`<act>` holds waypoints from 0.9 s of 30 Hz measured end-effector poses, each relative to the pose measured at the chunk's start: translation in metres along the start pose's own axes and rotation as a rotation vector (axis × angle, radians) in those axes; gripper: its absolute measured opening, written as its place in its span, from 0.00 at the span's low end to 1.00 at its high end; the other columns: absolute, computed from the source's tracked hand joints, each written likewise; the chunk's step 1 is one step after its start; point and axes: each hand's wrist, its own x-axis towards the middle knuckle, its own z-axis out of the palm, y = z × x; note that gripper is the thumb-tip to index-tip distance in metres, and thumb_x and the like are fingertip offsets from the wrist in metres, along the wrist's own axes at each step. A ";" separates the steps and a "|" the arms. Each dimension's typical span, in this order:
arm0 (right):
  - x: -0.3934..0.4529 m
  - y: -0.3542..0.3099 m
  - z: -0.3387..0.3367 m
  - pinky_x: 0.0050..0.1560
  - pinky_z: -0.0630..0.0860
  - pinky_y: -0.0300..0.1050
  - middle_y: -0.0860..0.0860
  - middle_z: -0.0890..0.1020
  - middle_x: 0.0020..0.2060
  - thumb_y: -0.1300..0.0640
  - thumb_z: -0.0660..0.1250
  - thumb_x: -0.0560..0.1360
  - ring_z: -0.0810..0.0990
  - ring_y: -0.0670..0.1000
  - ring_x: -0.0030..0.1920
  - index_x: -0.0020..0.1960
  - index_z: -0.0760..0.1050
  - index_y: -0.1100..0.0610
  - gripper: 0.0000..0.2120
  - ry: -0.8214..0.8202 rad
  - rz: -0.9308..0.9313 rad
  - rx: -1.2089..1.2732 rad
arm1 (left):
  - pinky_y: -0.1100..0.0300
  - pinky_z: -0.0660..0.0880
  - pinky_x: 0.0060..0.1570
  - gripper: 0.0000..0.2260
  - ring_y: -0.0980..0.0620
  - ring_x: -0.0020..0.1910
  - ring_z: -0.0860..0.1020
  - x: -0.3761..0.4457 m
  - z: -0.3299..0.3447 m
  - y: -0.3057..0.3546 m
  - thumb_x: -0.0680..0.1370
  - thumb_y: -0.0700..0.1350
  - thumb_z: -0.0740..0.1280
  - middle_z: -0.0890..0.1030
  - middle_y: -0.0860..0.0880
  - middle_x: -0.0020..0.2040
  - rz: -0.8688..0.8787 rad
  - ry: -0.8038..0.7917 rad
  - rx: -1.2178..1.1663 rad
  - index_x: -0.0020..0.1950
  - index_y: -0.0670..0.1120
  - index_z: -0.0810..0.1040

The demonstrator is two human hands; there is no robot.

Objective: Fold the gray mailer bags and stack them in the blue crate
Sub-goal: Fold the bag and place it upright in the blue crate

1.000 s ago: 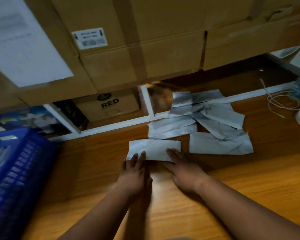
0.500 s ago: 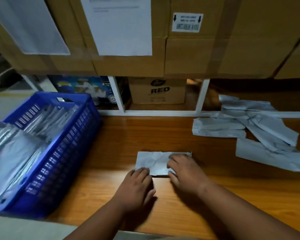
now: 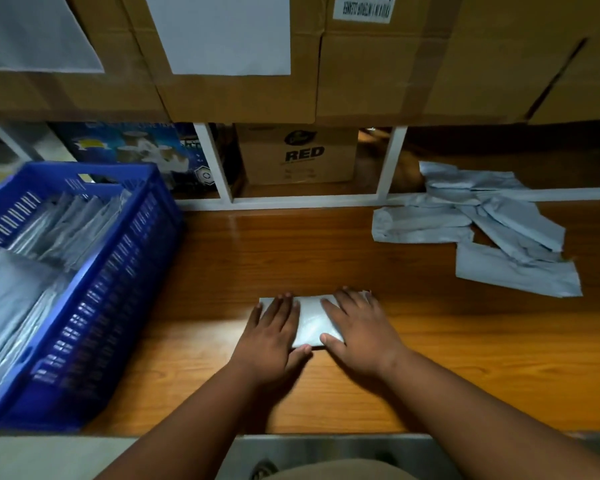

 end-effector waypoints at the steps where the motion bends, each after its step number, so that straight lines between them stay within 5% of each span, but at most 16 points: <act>1: -0.006 -0.004 0.003 0.83 0.47 0.65 0.52 0.58 0.85 0.28 0.48 0.81 0.51 0.56 0.85 0.86 0.53 0.44 0.38 0.013 0.001 0.008 | 0.40 0.39 0.82 0.40 0.47 0.86 0.38 -0.009 0.005 -0.003 0.83 0.72 0.41 0.38 0.47 0.86 0.004 0.012 0.011 0.87 0.48 0.42; 11: -0.039 -0.008 0.015 0.81 0.35 0.70 0.50 0.38 0.86 0.29 0.44 0.83 0.32 0.52 0.85 0.87 0.42 0.44 0.38 -0.004 0.006 0.073 | 0.33 0.48 0.80 0.40 0.43 0.86 0.46 -0.037 0.007 -0.003 0.84 0.72 0.46 0.49 0.43 0.87 -0.095 0.046 0.002 0.87 0.45 0.53; 18: -0.031 0.019 0.010 0.83 0.37 0.66 0.53 0.37 0.86 0.30 0.44 0.83 0.31 0.55 0.84 0.87 0.40 0.48 0.39 0.011 0.207 0.104 | 0.37 0.64 0.78 0.32 0.43 0.85 0.58 0.001 -0.016 0.059 0.87 0.63 0.45 0.60 0.42 0.85 0.093 0.129 -0.088 0.84 0.44 0.64; 22: -0.032 0.012 0.013 0.83 0.39 0.65 0.55 0.37 0.85 0.39 0.43 0.85 0.33 0.56 0.84 0.87 0.42 0.54 0.36 0.062 0.145 0.052 | 0.40 0.52 0.83 0.38 0.47 0.86 0.44 0.019 -0.022 0.084 0.85 0.68 0.42 0.48 0.43 0.87 0.098 0.121 -0.138 0.87 0.45 0.54; 24: -0.028 0.006 0.013 0.83 0.39 0.66 0.55 0.35 0.84 0.37 0.51 0.82 0.33 0.57 0.85 0.87 0.39 0.55 0.41 0.069 0.155 0.034 | 0.44 0.44 0.84 0.40 0.49 0.86 0.38 0.026 -0.028 0.088 0.83 0.71 0.41 0.44 0.44 0.87 0.107 0.132 -0.150 0.88 0.46 0.48; 27: -0.021 -0.003 0.022 0.82 0.35 0.66 0.54 0.32 0.84 0.36 0.53 0.84 0.29 0.56 0.84 0.86 0.34 0.53 0.43 0.030 0.146 0.043 | 0.44 0.43 0.84 0.43 0.47 0.86 0.40 0.037 -0.025 0.082 0.82 0.73 0.40 0.45 0.43 0.87 0.089 0.110 -0.106 0.88 0.45 0.49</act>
